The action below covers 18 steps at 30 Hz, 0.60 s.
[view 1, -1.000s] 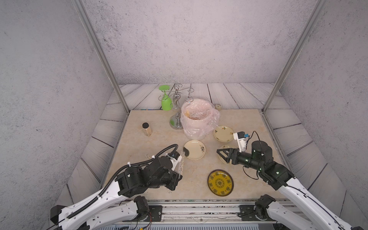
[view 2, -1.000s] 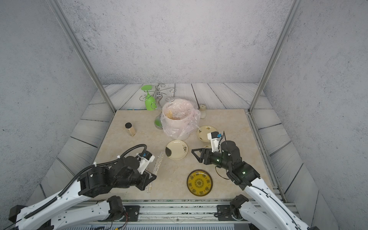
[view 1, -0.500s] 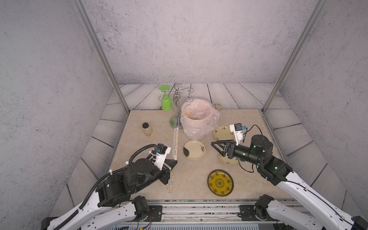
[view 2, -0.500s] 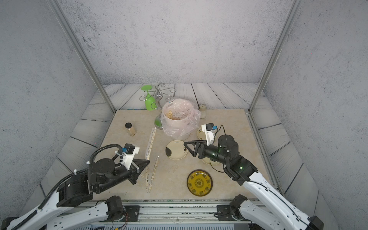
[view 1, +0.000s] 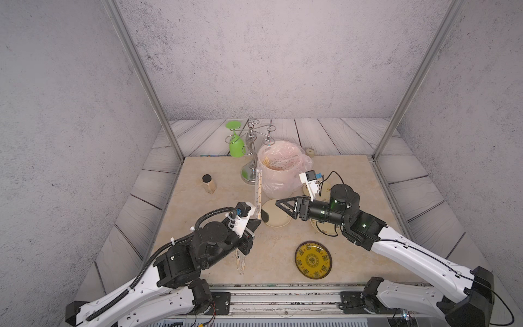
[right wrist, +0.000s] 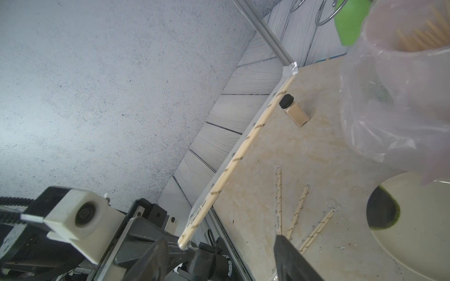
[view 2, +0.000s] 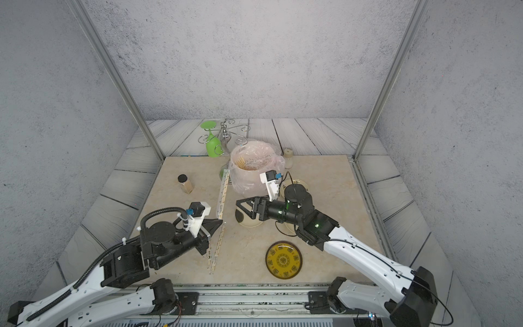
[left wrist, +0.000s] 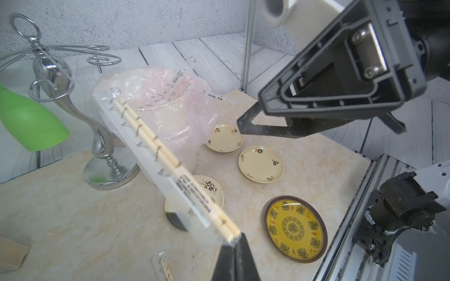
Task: Remove the packaging of disposable chopsticks
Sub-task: Pick up the disposable chopsticks from the center of the board.
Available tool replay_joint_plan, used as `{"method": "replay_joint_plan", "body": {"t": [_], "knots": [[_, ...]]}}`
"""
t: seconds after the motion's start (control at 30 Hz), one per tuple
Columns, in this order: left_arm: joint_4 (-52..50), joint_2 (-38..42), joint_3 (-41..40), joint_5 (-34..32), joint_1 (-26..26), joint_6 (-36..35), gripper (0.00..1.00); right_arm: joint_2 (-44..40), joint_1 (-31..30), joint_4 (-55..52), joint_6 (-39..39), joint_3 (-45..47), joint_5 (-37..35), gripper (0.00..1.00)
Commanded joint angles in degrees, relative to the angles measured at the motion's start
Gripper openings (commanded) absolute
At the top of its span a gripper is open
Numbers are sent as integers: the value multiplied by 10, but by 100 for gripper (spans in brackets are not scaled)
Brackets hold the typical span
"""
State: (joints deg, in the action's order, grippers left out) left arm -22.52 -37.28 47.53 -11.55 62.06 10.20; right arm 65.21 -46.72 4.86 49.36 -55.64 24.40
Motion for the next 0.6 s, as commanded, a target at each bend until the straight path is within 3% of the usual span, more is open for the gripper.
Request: {"method": "replay_joint_plan", "body": {"t": [0.0,0.37,0.57], "knots": [[38,5,-9,0,3,-39,0,28,-6,49,37,-17,32,70],[64,3,-28,7,3,-51,0,113,-25,123,111,-43,84,63],[72,0,-35,6,3,-56,0,136,-39,162,141,-39,92,51]]}}
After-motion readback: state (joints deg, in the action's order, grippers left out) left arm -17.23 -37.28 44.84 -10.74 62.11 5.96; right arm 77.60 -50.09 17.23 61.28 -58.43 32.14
